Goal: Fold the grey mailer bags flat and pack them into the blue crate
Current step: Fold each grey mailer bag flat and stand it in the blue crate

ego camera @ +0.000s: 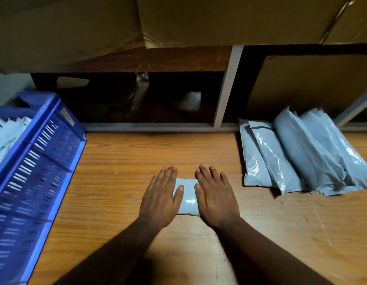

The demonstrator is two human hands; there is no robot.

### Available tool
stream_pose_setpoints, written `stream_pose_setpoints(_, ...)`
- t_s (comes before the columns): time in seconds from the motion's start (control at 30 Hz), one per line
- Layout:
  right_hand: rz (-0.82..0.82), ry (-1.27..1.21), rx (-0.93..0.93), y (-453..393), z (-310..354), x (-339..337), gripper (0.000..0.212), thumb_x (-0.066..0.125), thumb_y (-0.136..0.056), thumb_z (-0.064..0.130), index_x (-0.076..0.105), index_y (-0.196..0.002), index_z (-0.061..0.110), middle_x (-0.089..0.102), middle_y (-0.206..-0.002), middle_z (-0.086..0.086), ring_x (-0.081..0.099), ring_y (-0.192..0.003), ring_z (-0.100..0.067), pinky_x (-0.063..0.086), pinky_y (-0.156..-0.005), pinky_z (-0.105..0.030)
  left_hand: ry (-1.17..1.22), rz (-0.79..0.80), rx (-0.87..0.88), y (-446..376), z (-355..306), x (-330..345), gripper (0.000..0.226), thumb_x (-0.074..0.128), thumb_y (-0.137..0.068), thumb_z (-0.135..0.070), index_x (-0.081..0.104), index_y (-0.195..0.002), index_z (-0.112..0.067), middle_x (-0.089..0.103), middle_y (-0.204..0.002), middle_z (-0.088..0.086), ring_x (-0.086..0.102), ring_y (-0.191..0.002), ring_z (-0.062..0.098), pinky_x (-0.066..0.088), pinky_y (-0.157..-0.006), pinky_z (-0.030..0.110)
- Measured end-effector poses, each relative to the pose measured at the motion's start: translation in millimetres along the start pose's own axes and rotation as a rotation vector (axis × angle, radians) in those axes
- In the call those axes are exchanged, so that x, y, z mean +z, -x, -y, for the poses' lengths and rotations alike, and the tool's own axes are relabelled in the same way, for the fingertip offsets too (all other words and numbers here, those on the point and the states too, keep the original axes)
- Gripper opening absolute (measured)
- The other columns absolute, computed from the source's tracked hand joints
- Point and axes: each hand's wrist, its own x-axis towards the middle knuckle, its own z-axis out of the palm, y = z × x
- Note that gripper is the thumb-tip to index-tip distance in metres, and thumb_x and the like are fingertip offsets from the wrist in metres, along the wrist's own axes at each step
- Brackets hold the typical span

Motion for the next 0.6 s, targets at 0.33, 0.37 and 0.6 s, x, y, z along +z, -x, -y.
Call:
stream_pose_setpoints(0.33, -0.01, 0.002, 0.071, 21, -14, 1, 0.057, 0.013, -0.109, 0.04, 0.039, -0.157, 0.022, 0.027, -0.168, 0.001, 0.019, -0.156, -0.026, 0.011, -0.127, -0.052, 0.104, 0.023, 0.107, 26, 27, -3, 0.065, 0.009, -0.107, -0.053, 0.024, -0.162, -0.024, 0.016, -0.17, -0.008, 0.003, -0.157, 0.005, 0.003, -0.128, 0.036)
stream_pose_setpoints(0.37, -0.016, -0.013, 0.071, 20, -14, 1, 0.058, 0.012, -0.109, 0.041, 0.038, -0.157, 0.022, 0.026, -0.169, 0.001, 0.017, -0.156, -0.026, 0.011, -0.127, -0.052, 0.114, 0.026, 0.106, 25, 28, -2, 0.065, 0.008, -0.106, -0.054, 0.026, -0.161, -0.025, 0.016, -0.17, -0.009, 0.003, -0.157, 0.006, 0.003, -0.128, 0.036)
stream_pose_setpoints(0.6, -0.145, -0.276, 0.037, 34, -2, -17, 0.038, 0.056, -0.093, 0.043, 0.064, -0.123, 0.021, 0.063, -0.123, 0.004, 0.054, -0.124, -0.02, 0.032, -0.114, -0.057, 0.336, 0.201, 0.131, 13, 45, -60, 0.037, 0.065, -0.089, -0.059, 0.066, -0.115, -0.033, 0.062, -0.119, -0.02, 0.055, -0.114, 0.005, 0.041, -0.109, 0.042)
